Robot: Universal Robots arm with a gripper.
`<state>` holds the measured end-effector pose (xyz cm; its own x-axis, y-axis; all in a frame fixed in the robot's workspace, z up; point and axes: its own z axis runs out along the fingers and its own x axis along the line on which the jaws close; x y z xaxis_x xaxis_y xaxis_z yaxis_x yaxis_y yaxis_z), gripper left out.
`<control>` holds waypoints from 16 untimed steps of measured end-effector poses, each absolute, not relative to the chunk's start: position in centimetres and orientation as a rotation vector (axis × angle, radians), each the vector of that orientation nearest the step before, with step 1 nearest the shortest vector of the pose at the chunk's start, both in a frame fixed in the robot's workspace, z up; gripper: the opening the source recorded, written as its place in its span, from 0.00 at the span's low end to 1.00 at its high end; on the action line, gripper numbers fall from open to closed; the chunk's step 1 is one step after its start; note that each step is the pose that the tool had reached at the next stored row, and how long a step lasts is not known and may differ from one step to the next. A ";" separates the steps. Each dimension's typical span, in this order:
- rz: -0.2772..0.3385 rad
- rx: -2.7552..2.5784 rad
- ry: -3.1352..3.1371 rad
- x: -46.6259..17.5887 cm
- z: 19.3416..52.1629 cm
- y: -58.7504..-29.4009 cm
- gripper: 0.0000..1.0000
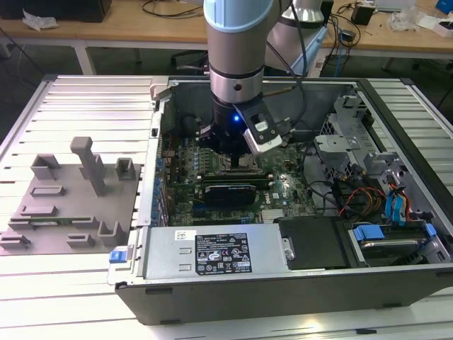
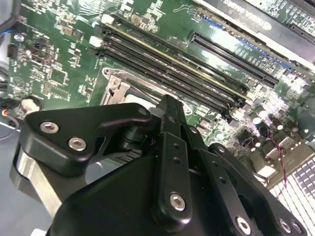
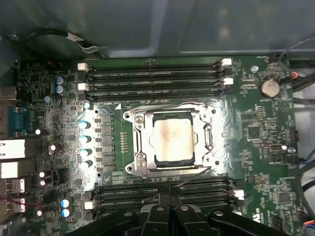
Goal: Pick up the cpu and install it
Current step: 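Install the second cpu locking lever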
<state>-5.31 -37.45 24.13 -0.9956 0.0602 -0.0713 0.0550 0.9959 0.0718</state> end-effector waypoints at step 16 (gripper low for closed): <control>0.107 0.088 3.065 -6.3 22.4 -37.4 0.11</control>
<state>-6.29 -37.39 22.41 -0.9956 0.0598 -0.0715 0.0546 0.9959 0.0719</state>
